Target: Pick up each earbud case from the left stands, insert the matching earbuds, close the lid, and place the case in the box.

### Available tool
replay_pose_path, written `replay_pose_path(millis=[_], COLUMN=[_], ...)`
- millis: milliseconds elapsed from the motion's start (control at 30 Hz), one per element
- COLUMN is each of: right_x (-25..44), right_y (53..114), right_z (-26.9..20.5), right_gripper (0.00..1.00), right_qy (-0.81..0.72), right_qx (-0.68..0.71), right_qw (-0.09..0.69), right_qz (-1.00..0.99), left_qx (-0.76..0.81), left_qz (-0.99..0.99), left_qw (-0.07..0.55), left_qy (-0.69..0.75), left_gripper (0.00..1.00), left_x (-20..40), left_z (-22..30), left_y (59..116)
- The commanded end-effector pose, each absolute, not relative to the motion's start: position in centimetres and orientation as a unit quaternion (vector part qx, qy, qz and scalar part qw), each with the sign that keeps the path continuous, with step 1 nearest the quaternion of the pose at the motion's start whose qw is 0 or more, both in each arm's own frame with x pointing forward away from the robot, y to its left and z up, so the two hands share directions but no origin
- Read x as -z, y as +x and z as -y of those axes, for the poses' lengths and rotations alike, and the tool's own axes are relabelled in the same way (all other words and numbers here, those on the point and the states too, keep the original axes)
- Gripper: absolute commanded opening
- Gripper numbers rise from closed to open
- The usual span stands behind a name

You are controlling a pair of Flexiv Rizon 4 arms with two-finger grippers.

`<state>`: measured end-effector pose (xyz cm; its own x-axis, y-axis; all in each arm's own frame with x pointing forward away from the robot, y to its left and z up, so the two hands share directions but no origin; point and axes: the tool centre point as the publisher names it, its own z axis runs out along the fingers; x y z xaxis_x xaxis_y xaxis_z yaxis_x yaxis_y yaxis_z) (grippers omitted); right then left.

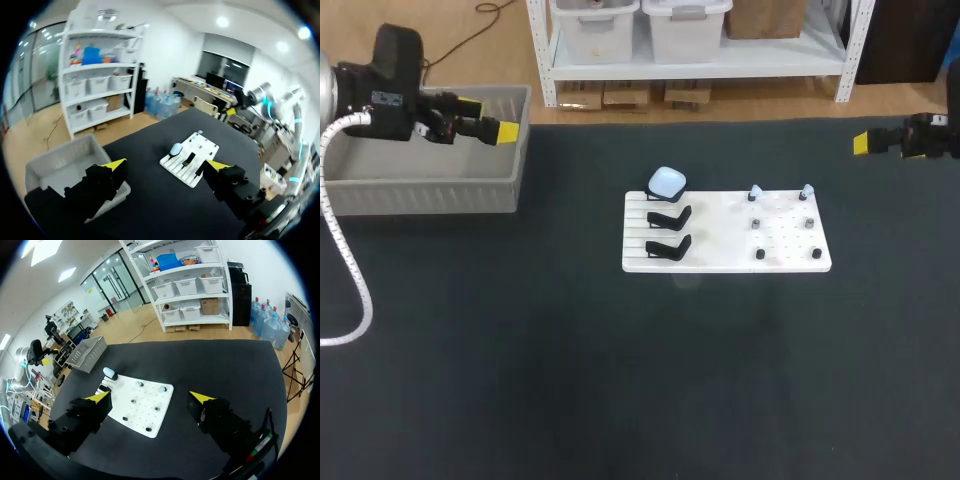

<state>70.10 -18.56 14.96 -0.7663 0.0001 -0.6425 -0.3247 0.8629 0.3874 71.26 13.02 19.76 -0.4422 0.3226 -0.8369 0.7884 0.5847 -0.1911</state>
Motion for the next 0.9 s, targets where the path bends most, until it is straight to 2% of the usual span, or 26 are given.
replay_pose_path(millis=[33,467,900], right_x=[-15.0,-15.0,-15.0], right_y=[70.1,70.1,70.1], right_z=[18.6,18.6,18.6], right_gripper=[1.0,1.0,1.0], right_qy=[-0.09,-0.09,-0.09], right_qx=[-0.246,-0.246,-0.246], right_qw=[0.33,0.33,0.33], right_qz=[-0.907,-0.907,-0.907], left_qx=[0.379,0.381,0.398], left_qz=[-0.712,-0.623,-0.6], left_qw=[0.373,0.357,0.327], left_qy=[0.459,0.582,0.612], left_gripper=[1.0,1.0,1.0], left_x=[-18.9,-16.3,-12.3], left_z=[-12.4,-8.3,-5.0], left_y=[72.3,73.5,75.3])
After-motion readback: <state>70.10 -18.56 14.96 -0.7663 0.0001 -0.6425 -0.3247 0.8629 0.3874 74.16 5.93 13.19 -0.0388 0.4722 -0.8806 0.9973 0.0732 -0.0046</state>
